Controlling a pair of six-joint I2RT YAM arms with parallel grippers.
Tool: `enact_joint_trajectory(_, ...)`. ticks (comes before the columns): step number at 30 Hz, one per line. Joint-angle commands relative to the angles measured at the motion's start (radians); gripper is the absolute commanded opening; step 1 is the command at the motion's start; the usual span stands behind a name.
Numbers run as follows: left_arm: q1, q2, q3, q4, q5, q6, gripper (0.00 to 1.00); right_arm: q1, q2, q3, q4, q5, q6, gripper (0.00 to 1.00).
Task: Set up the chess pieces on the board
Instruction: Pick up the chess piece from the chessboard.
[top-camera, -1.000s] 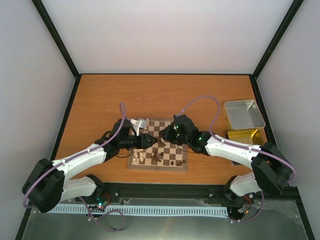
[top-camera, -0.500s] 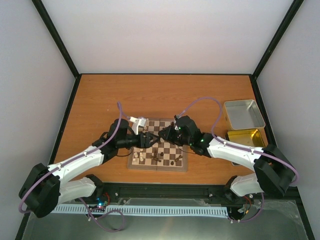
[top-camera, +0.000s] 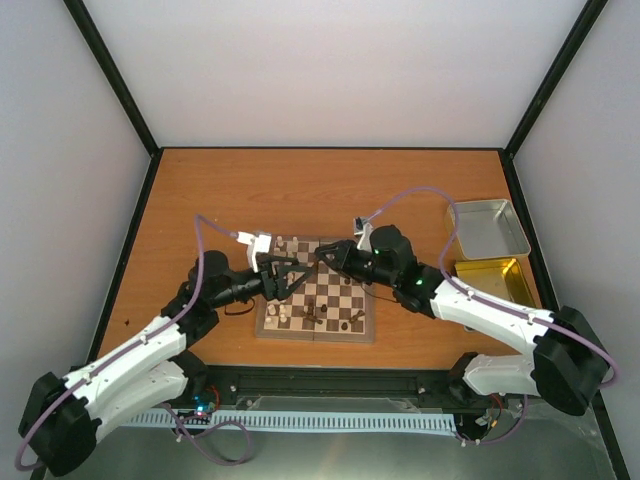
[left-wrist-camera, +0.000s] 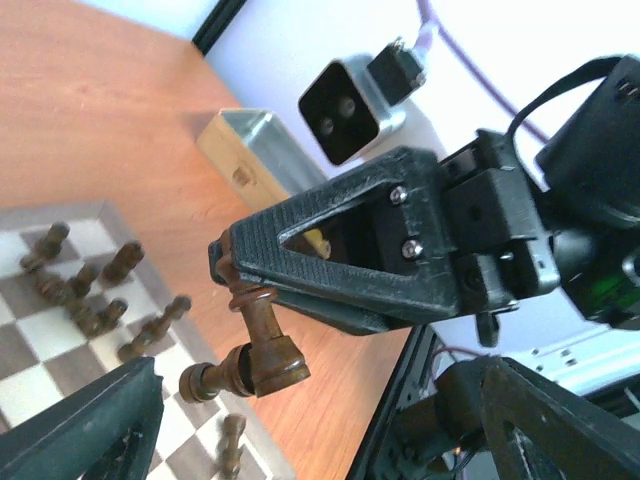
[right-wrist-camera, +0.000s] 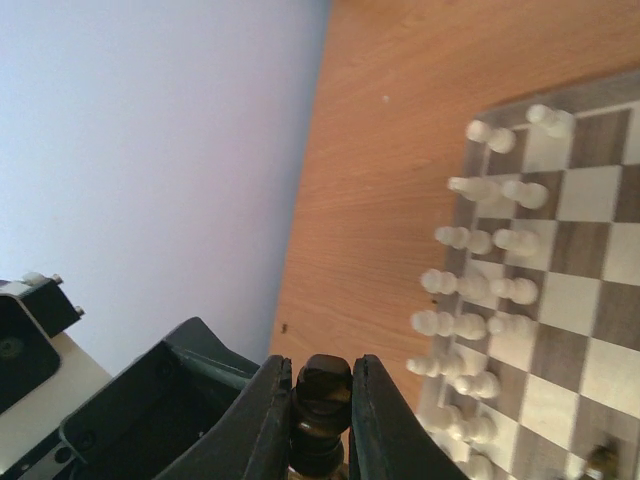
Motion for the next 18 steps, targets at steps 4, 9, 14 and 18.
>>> enact_joint_trajectory(4, -0.010, -0.106, 0.068, 0.042, -0.060, -0.335, 0.89, -0.007, -0.092, 0.005, 0.129, -0.037, -0.007, 0.05)
enact_joint_trajectory(9, 0.002, -0.125, 0.167, -0.047, -0.088, -0.606, 0.98, -0.007, -0.145, -0.004, 0.229, -0.018, -0.057, 0.05)
enact_joint_trajectory(14, 0.030, -0.028, 0.128, 0.189, 0.073, -0.958, 0.99, -0.007, -0.142, 0.025, 0.304, -0.035, -0.108, 0.05)
enact_joint_trajectory(18, 0.030, 0.058, 0.111, 0.415, 0.118, -1.156, 0.94, -0.007, -0.128, 0.028, 0.350, -0.048, -0.120, 0.05)
